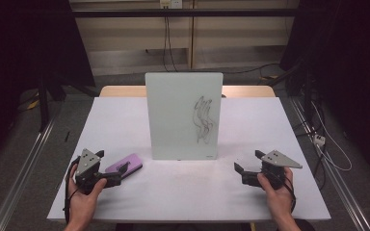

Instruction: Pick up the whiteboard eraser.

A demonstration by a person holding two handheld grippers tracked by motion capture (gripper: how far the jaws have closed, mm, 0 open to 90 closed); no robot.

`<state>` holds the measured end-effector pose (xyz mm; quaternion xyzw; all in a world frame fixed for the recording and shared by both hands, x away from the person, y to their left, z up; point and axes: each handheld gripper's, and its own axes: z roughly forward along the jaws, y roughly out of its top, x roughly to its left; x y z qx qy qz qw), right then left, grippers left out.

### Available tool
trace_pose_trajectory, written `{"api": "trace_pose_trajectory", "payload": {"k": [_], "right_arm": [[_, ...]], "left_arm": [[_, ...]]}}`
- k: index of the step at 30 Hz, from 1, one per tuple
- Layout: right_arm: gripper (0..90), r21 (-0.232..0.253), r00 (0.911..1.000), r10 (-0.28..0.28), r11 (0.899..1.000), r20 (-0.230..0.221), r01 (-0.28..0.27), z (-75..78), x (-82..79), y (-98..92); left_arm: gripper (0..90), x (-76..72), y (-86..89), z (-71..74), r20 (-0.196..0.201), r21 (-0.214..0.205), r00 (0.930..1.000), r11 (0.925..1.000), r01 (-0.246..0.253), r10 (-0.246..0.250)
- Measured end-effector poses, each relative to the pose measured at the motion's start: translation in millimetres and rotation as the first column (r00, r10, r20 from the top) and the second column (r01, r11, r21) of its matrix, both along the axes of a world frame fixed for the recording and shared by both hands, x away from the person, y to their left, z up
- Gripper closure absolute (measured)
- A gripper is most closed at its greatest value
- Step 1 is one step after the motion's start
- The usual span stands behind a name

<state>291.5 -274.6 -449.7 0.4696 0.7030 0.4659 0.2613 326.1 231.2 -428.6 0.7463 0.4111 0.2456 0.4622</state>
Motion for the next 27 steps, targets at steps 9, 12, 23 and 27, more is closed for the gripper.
{"api": "trace_pose_trajectory", "payload": {"k": [9,12,23,27], "right_arm": [[7.0,0.005,0.9999,0.008,1.000,-0.008,-0.008,-1.1,0.5,0.3],[6.7,0.010,0.9999,0.016,1.000,-0.003,-0.016,-0.8,0.0,0.2],[6.5,0.012,0.9998,0.022,1.000,-0.004,-0.022,-1.5,0.5,1.4],[6.1,0.009,0.9995,0.031,0.999,0.000,-0.031,-1.5,0.4,2.1]], "left_arm": [[6.2,4.7,1.1,1.3,-0.029,0.011,0.9991,0.9994,0.032,-0.032],[7.4,6.1,2.0,0.7,-0.047,-0.002,0.9982,0.9993,0.038,-0.038],[10.2,20.3,-4.5,6.3,-0.089,0.025,0.9882,0.9915,0.127,-0.125],[10.0,26.2,-4.7,6.8,-0.151,0.010,0.9765,0.9875,0.157,-0.154]]}}
